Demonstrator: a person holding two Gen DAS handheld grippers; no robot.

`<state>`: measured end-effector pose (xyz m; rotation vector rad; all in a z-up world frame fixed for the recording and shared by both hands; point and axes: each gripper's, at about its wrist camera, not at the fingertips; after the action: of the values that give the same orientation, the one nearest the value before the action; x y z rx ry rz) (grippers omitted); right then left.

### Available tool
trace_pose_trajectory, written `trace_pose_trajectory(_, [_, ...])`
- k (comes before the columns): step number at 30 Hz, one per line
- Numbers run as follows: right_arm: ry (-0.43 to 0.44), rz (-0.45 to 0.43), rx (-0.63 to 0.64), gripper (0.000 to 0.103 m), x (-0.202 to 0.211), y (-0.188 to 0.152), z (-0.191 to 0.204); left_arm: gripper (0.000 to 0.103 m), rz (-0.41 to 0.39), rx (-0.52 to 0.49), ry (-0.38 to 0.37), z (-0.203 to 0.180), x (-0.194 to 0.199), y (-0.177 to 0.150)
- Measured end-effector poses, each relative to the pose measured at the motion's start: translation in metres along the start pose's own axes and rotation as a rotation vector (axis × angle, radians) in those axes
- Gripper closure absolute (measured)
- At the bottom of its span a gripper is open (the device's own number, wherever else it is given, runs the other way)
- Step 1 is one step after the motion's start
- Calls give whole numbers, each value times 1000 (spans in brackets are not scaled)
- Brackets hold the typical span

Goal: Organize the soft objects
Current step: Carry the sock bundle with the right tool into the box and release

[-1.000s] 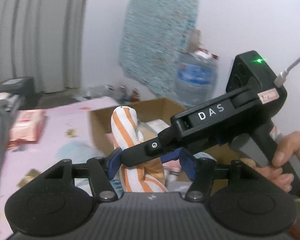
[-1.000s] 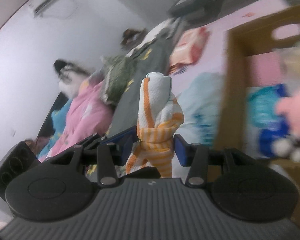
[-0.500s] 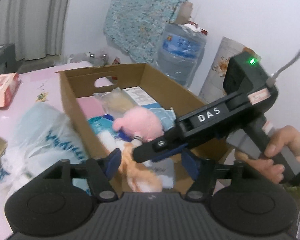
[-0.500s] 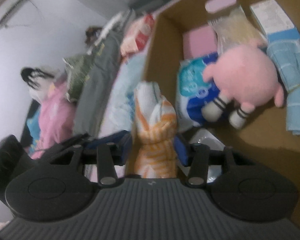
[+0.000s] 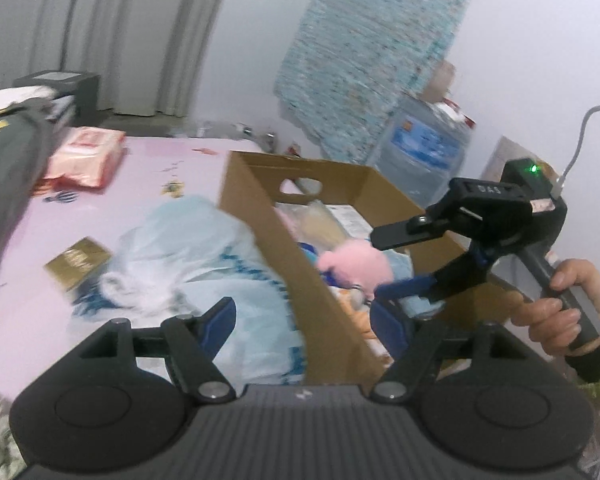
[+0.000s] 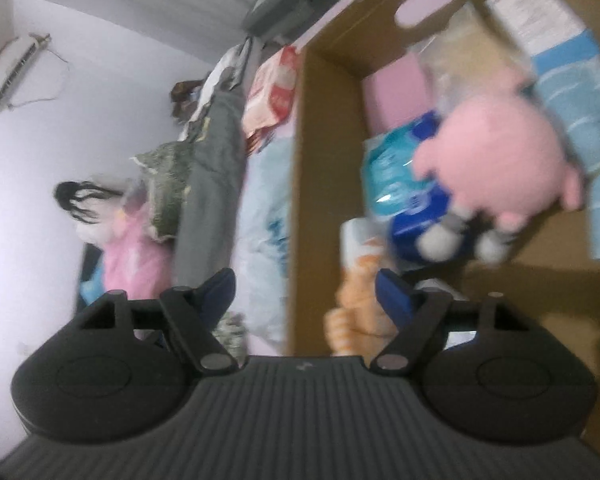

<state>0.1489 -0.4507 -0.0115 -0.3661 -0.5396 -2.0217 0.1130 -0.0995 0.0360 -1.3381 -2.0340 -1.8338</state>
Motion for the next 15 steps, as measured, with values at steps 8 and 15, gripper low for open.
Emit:
trace_pose_trajectory(8, [-58, 100, -87, 1, -34, -7, -13, 27, -11, 106, 59, 43, 21, -14])
trace_pose_trajectory(15, [-8, 48, -106, 1, -12, -5, 1, 27, -8, 146, 67, 57, 24, -21])
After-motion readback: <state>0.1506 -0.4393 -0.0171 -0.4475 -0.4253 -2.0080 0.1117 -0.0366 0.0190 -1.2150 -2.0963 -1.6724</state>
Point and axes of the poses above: each gripper's, at about its wrist camera, not at the fingertips, and x roughly against the way its jaws point, z to its left, y to its top, and after that the axes turned 6 degrees about y, right-handed
